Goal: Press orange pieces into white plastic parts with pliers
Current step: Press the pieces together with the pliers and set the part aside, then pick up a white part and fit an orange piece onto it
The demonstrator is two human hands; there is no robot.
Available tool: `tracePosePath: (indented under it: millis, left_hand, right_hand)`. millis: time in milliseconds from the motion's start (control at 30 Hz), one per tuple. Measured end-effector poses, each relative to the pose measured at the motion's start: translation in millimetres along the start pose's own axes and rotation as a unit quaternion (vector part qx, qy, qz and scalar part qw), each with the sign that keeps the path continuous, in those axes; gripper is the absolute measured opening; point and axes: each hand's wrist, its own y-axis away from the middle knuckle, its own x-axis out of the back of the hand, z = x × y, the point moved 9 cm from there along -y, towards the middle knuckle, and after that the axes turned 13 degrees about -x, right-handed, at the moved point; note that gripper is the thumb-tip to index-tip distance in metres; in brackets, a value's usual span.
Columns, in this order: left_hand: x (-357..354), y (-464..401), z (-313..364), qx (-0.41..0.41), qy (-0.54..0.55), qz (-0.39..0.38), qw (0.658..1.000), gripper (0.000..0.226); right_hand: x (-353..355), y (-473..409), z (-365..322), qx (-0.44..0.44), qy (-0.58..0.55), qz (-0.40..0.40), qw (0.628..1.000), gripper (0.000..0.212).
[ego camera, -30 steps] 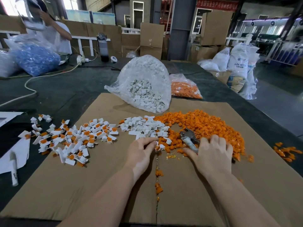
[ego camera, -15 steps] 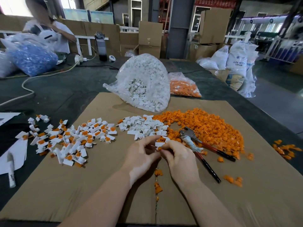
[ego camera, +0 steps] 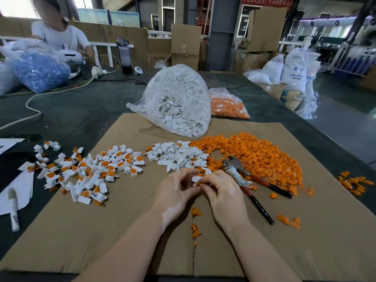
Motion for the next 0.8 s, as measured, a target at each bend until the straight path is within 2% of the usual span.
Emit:
tracePosePath:
  millis: [100,300,400,533,800]
  left_hand:
    - [0.4,-0.1,1.8,-0.007,-0.017,0.006,1.000,0.029]
    - [22.3,1.9,-2.9,0.017,-0.044,0.114,0.992,0.015]
    - [38.2,3.4,-8.6,0.044,-0.057,0.154,0.985,0.016]
    - [67.2,5.6,-22.6,0.090,-0.137,0.181,0.970,0.021]
    - [103.8,11.8,-41.0,0.148,-0.253,0.203,0.934,0.029]
  right_hand:
    - [4.8,-0.4,2.3,-0.002,0.009,0.033,0.999,0.005]
    - [16.5,-2.4,15.4,-0.055,0.049,0.117,0.990,0.007]
    - [15.6,-3.5,20.3,-0.076,0.053,0.117,0.989,0.011]
    - [12.2,-3.9,21.7,-0.079,0.070,0.105,0.989,0.013]
    - [4.9,-5.1,17.0,-0.061,0.097,0.077,0.990,0.011]
